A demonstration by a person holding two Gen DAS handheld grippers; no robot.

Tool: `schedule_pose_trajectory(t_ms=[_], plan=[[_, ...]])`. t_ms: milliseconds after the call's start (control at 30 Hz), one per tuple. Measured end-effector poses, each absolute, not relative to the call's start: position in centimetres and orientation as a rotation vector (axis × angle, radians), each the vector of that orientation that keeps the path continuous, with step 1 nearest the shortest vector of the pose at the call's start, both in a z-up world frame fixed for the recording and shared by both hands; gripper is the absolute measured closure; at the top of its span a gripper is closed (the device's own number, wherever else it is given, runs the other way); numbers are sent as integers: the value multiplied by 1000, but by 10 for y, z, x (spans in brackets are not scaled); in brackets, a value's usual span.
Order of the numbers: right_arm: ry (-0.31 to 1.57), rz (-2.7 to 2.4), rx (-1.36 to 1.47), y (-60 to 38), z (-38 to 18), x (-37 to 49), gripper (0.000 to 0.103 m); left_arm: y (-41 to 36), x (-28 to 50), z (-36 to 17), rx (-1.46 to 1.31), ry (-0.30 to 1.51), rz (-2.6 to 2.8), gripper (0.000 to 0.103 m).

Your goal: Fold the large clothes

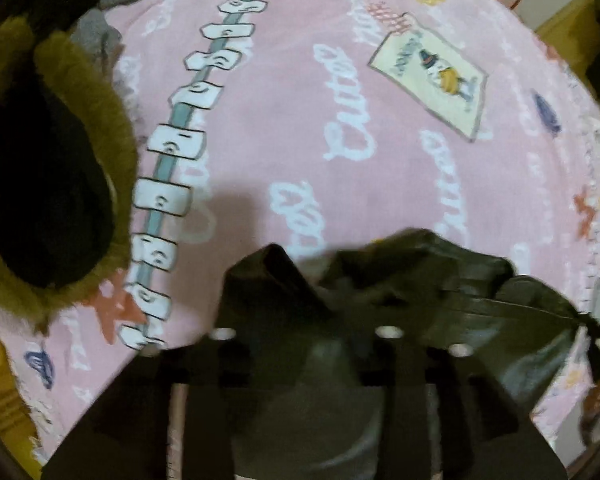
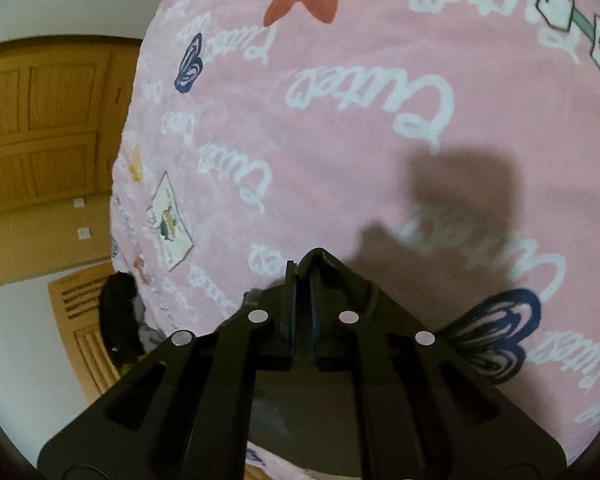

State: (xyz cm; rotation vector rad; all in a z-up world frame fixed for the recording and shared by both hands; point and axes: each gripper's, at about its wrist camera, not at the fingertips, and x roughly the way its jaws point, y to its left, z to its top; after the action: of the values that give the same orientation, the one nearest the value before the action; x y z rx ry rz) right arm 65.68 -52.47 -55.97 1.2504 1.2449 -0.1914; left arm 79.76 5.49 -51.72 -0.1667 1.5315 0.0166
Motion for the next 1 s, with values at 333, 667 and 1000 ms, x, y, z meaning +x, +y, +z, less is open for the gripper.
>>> schedule_pose_trajectory(t_ms=[333,667,1000], plan=[[1246,-182,1300,-531,-558,657,94,36,772,-456,-52,1427,-128,25],[1267,-193,1301,-535,-574,670,92,-38,685,-570,-302,1651,-380,41],[1239,-118,1163,-531,-572,693,92,-106,705,-666,-178,1677,-189,77]])
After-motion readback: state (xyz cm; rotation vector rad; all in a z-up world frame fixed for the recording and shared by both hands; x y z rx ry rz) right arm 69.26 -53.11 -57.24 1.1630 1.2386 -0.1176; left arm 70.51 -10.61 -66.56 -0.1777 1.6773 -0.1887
